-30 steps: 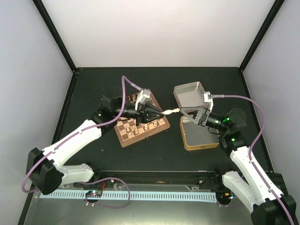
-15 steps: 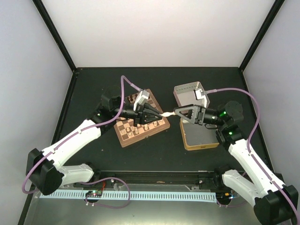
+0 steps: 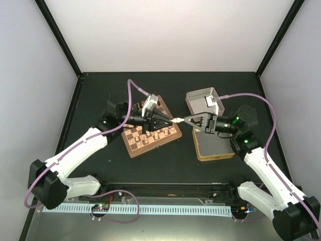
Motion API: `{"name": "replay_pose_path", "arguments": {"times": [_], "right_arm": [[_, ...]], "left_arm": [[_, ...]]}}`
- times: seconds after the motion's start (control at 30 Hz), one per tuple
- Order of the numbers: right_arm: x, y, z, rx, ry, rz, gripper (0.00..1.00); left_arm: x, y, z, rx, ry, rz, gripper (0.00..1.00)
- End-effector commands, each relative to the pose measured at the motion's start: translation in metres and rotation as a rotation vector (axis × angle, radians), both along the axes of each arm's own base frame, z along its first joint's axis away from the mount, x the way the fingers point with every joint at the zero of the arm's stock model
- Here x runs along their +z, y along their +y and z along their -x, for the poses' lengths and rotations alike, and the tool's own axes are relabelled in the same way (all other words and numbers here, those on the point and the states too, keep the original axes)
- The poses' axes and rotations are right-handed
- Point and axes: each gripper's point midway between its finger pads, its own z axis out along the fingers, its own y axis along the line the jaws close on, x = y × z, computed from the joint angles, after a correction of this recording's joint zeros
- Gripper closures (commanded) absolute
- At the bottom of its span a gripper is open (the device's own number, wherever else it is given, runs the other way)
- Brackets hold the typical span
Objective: Set up the chess pieces on the board
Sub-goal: Pick up the chess piece from the storage box, then place the chess piece on the chessboard.
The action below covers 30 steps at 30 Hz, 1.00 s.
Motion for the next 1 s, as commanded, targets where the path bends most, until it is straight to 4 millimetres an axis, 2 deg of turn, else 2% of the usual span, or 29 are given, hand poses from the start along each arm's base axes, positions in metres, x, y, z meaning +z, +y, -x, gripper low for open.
{"name": "replay_pose_path", "arguments": {"times": [0.0, 0.07, 0.17, 0.27, 0.37, 0.5, 0.63, 0.77, 0.8, 0.97], "right_arm": [[0.005, 0.001, -0.011, -0.059, -0.022, 0.033, 0.92], [-0.007, 0.000, -0.024, -0.118, 0.004, 0.090, 0.95], [-0.035, -0.004, -0.045, -0.209, 0.062, 0.228, 0.97], [-0.063, -0.009, -0.062, -0.290, 0.102, 0.388, 0.99], [-0.082, -0.002, -0.070, -0.333, 0.091, 0.554, 0.99], [-0.110, 0.017, -0.072, -0.321, 0.079, 0.786, 0.99], [-0.131, 0.038, -0.075, -0.302, 0.050, 0.981, 0.99], [-0.154, 0.062, -0.073, -0.250, 0.027, 1.145, 0.99], [-0.154, 0.069, -0.073, -0.244, 0.012, 1.170, 0.99], [-0.175, 0.093, -0.065, -0.184, -0.022, 1.306, 0.98]], "left_arm": [[0.007, 0.006, -0.013, 0.076, -0.014, 0.008, 0.98], [0.002, 0.012, -0.029, 0.170, 0.011, -0.019, 0.98], [-0.013, 0.034, -0.063, 0.379, 0.080, -0.093, 0.98], [-0.034, 0.072, -0.093, 0.637, 0.139, -0.204, 0.98], [-0.058, 0.124, -0.113, 0.936, 0.156, -0.346, 0.99], [-0.070, 0.183, -0.110, 1.179, 0.140, -0.472, 0.99], [-0.075, 0.219, -0.098, 1.302, 0.111, -0.559, 0.98], [-0.086, 0.237, -0.088, 1.355, 0.109, -0.606, 0.98], [-0.093, 0.239, -0.086, 1.359, 0.114, -0.618, 0.98], [-0.112, 0.241, -0.081, 1.355, 0.137, -0.629, 0.98]]}}
